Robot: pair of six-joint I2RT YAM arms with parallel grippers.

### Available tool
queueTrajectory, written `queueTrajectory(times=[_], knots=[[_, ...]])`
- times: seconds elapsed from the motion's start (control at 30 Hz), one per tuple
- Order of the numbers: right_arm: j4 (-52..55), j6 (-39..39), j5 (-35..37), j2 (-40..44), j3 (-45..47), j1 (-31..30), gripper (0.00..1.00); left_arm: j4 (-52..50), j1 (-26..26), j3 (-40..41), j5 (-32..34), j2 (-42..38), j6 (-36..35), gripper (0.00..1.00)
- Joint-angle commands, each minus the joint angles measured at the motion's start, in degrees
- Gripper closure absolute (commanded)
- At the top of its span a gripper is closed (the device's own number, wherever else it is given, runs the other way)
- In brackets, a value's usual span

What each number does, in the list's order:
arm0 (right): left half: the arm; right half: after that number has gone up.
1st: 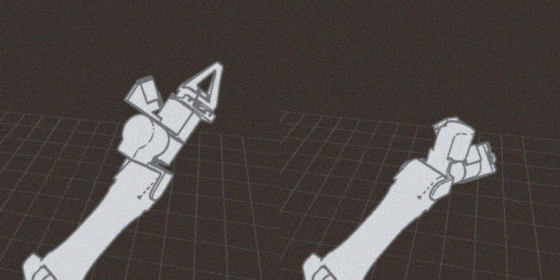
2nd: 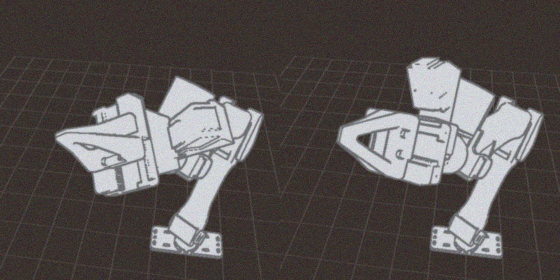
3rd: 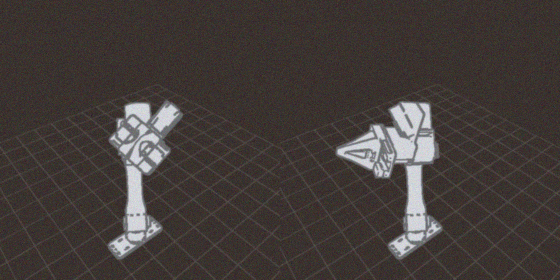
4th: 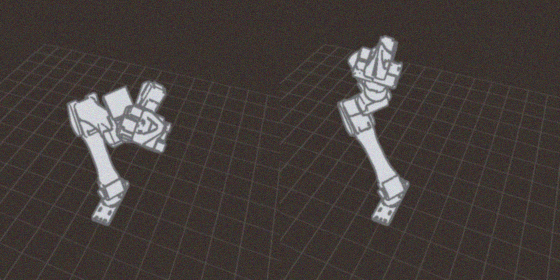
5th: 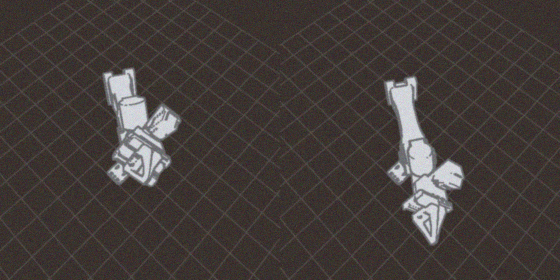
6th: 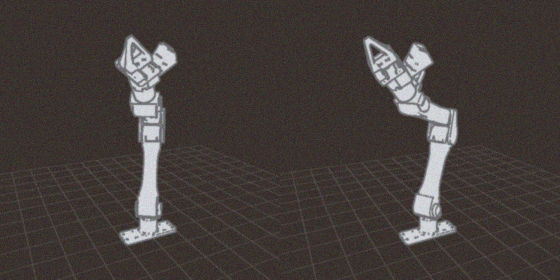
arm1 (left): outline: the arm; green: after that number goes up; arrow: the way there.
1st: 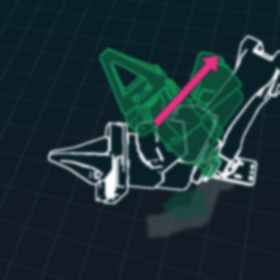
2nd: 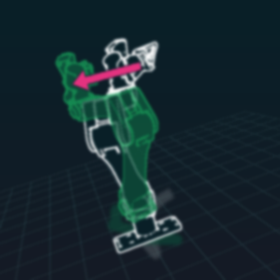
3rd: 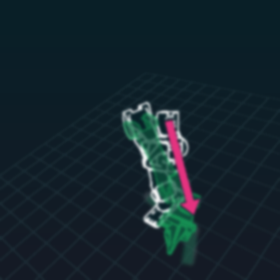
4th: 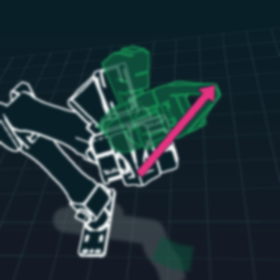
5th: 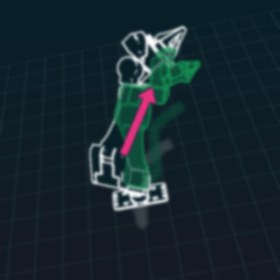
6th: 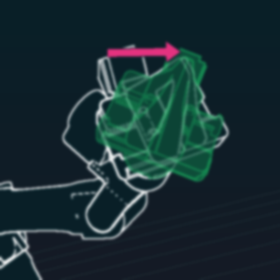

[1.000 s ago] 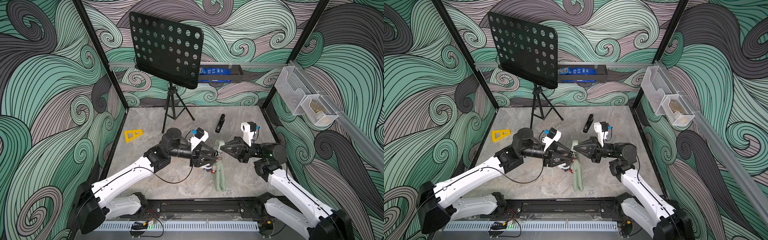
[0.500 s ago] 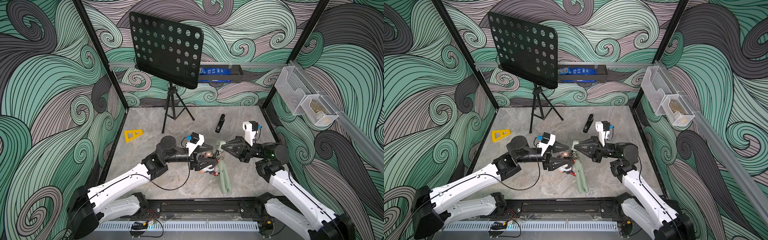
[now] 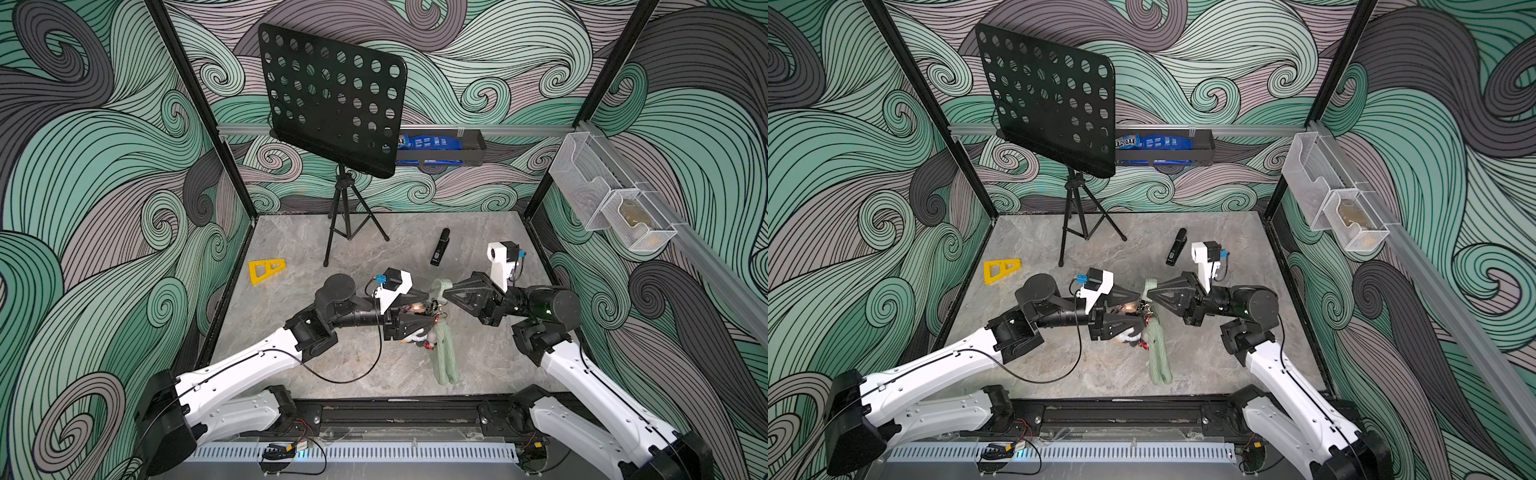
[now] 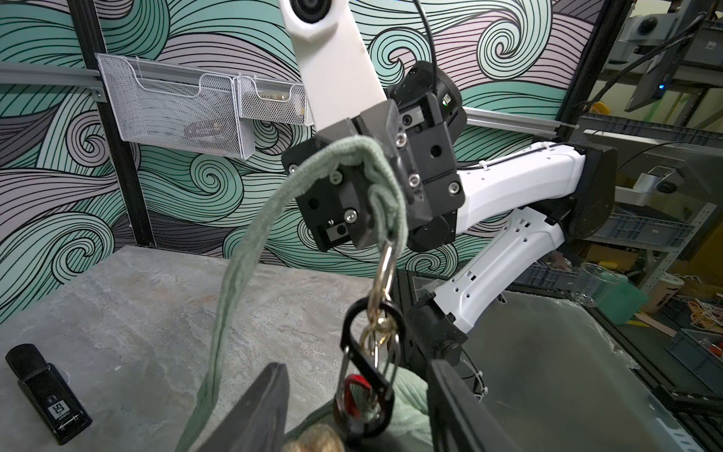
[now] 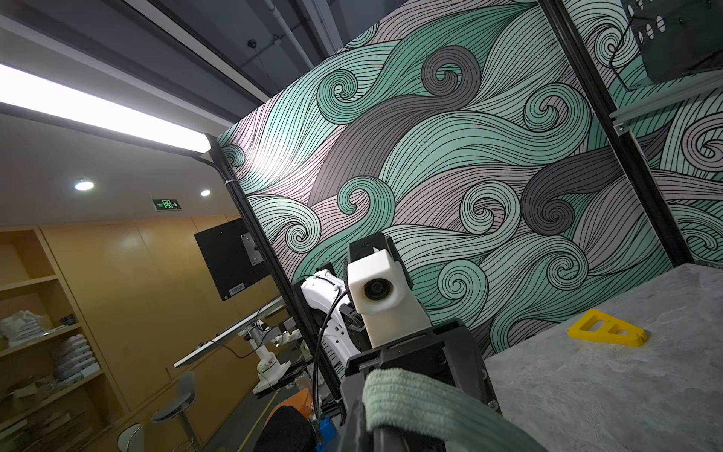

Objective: Remove the decoration from the bag
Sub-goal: Remove the decoration item from the bag.

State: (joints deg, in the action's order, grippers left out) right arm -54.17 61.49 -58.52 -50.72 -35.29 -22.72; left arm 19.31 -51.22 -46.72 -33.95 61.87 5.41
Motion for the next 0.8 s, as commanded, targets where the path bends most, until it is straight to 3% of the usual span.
queueTrajectory(times=[0.0,0.27,0.77], knots=[[-1.6,-0.6,1.7,0.9,-1.9,-0.5,1.0,1.2,-0.3,-2.5,-1.2,0.7,-0.1,0.42],[-1.4,-1.1,1.7,0.9,-1.7,-1.0,1.0,1.9,-0.3,-2.9,-2.2,1.2,0.6,0.51],[-1.0,-1.5,1.7,1.1,-1.6,-1.2,1.0,2.7,-0.3,-2.9,-2.7,1.1,1.4,0.57]])
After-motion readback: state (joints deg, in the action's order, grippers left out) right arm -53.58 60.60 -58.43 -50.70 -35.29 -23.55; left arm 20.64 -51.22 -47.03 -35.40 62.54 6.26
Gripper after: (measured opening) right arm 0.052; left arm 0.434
